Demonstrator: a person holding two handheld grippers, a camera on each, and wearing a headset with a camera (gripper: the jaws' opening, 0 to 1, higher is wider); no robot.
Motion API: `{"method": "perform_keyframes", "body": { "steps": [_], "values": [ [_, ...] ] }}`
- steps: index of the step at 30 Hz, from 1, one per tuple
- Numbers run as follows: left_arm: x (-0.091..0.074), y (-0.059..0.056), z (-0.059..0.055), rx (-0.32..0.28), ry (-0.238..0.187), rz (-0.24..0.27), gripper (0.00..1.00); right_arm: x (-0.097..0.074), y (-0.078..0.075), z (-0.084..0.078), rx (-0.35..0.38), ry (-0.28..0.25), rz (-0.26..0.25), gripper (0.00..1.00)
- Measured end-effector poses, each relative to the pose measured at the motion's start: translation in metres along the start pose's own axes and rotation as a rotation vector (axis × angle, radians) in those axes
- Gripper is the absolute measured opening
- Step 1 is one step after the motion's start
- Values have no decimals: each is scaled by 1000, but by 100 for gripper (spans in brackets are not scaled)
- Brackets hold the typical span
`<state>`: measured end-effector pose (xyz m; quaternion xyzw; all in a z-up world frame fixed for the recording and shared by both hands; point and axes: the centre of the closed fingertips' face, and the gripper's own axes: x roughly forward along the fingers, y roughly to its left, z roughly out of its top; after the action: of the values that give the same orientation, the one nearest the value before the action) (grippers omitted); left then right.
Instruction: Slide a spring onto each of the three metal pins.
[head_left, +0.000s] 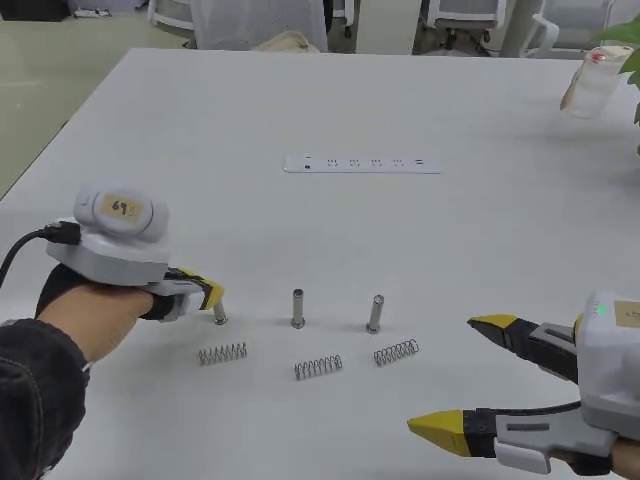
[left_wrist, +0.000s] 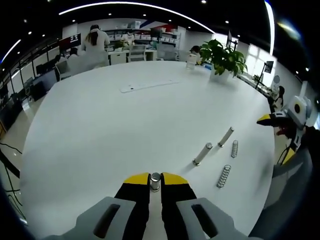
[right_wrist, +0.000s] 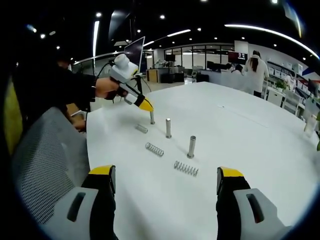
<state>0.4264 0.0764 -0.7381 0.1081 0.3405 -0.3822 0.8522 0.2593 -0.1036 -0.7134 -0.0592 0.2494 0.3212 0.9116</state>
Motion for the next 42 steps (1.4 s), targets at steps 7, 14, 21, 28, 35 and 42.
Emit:
{"method": "perform_keyframes", "body": {
  "steps": [7, 14, 21, 28, 35, 42],
  "values": [
    [0, -2, -1, 2, 4, -6, 0, 2, 1, -1, 0, 5, 5, 82],
    [-1, -4, -2, 5, 9, -7, 0, 2, 1, -1, -1, 2, 4, 82],
    [-2, -7, -4, 16, 24, -10, 0, 2, 3, -1, -2, 5, 5, 82],
    [-2, -7, -4, 25, 28, -13, 0, 2, 2, -1, -3, 5, 4, 82],
    [-3, -9, 0, 38, 1, -16, 1, 2, 4, -2, -2, 8, 9, 81],
    [-4, -10, 1, 32, -5, -29, 3, 2, 4, -1, -4, 7, 9, 81]
  ]
}}
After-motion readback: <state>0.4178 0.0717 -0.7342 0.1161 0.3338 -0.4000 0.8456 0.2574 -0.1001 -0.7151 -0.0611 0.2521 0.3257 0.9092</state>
